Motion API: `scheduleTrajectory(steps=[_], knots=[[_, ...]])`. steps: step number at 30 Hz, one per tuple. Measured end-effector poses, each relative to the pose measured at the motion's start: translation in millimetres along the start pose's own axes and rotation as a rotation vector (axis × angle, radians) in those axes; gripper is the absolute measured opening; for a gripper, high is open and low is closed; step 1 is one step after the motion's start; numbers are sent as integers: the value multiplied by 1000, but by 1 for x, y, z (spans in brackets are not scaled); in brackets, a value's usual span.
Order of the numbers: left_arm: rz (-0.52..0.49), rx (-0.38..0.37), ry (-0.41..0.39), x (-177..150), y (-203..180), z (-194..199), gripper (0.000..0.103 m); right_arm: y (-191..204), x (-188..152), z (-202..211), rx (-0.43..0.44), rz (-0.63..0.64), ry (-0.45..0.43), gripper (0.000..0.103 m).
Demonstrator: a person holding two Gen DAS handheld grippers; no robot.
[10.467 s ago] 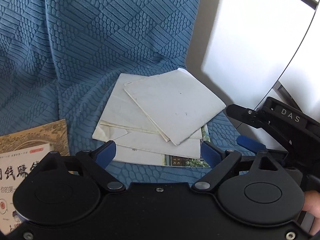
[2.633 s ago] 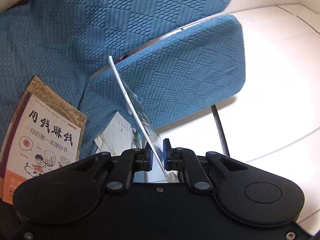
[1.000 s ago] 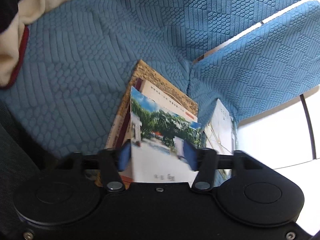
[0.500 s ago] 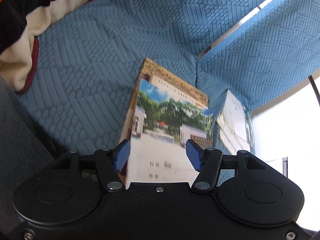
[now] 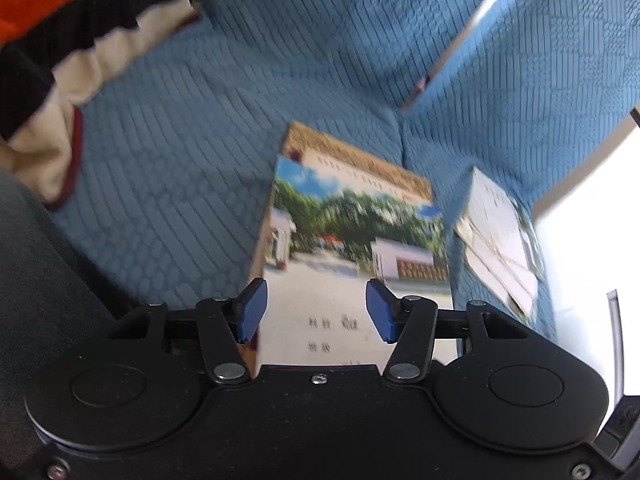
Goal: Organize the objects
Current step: 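Raise both open tools up from the book stack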
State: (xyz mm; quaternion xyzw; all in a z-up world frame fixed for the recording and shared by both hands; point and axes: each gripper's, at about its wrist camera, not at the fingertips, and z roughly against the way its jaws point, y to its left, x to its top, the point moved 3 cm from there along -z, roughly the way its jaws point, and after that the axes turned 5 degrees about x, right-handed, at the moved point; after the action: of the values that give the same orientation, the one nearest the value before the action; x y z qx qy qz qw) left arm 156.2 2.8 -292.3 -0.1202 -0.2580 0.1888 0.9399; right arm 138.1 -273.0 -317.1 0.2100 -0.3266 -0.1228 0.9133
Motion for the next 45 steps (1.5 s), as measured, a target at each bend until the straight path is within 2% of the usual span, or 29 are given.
scheduleTrajectory(steps=[5,8,13,20,30,38,45], knots=[[6,8,26,1,5,-7,52,1,-1,0,13,-7,-5,49],[-10,12,41,-2,5,-12,48,3,-2,1,19,4,-7,44],[-39,21,25,-5,3,-14,47,4,-2,3,28,1,-5,41],[-20,-14,2,0,4,-17,47,5,-2,8,25,3,-27,40],[-28,-25,25,0,3,-22,47,-2,2,8,20,-52,-45,41],[-81,-19,8,0,-6,-8,50,-4,9,23,8,-72,-92,41],[-159,-29,-29,-2,-25,16,51,-2,22,53,-45,-21,-157,41]])
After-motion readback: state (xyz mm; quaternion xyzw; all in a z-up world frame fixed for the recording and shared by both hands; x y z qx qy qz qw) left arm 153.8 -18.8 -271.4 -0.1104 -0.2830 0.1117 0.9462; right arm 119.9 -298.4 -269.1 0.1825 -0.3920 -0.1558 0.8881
